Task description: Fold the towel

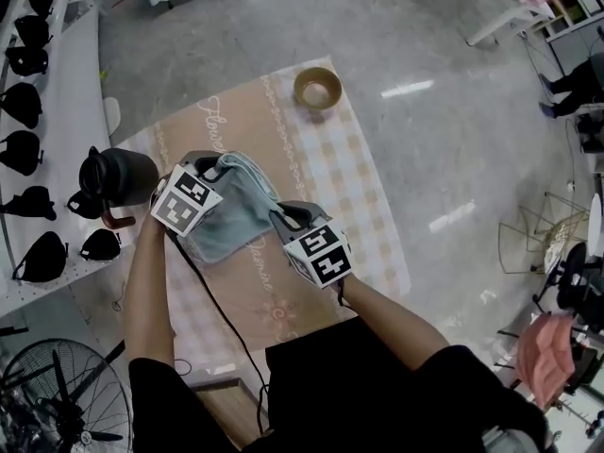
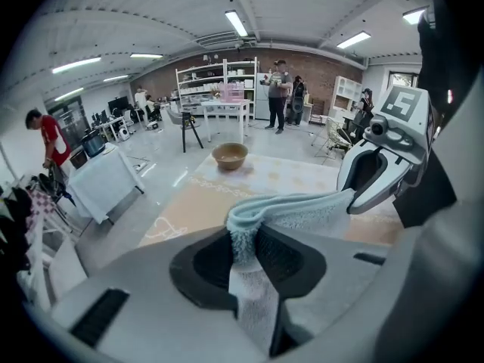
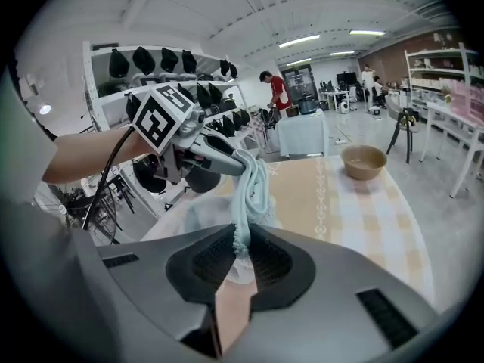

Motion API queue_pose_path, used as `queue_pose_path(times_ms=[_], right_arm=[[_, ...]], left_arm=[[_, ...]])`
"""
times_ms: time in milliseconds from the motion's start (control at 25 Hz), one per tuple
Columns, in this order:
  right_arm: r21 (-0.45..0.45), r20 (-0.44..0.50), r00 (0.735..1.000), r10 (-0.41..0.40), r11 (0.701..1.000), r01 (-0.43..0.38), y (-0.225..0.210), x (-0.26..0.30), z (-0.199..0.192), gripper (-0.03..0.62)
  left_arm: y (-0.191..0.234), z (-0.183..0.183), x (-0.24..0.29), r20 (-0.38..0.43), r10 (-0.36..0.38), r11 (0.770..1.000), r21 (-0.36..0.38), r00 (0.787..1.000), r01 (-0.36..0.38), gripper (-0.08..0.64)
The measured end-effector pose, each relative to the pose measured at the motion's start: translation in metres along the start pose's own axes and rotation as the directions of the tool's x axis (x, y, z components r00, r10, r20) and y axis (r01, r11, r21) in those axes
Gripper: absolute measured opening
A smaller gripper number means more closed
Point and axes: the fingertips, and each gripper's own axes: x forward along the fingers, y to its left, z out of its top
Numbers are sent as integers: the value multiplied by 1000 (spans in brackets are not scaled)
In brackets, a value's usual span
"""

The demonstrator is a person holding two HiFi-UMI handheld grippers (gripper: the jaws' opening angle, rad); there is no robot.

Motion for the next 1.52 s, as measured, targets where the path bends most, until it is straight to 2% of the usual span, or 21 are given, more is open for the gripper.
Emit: queue_pose_path(times_ms=[440,880,1040,1160,1360,1520], right_arm=[[-97,-44,989,141,985,-145,82,22,-6,51],[-189,-90,971,220,954,-234,142,44,-9,51],[-229,-116,965,234,939,-255,158,55,-16,51],[-250,-150,961,232,932,-264,164,64,-28,51],[-244,-183,956,230,931,-271,168,74,-42,51],[-256,-206,953,224,927,-273,172,85,-51,51]], left_arm=[[-3,-68,-60,-3,125,985,-117,992,-125,83],[0,-119,-86,-5,194,958,-212,981,-191,83],[0,-129,-90,15,210,944,-264,978,-198,87],[-5,-141,-88,13,211,934,-298,977,-198,120],[-8,-164,-84,-17,246,930,-276,969,-241,123],[-4,-172,-83,-9,258,920,-303,966,-248,123]])
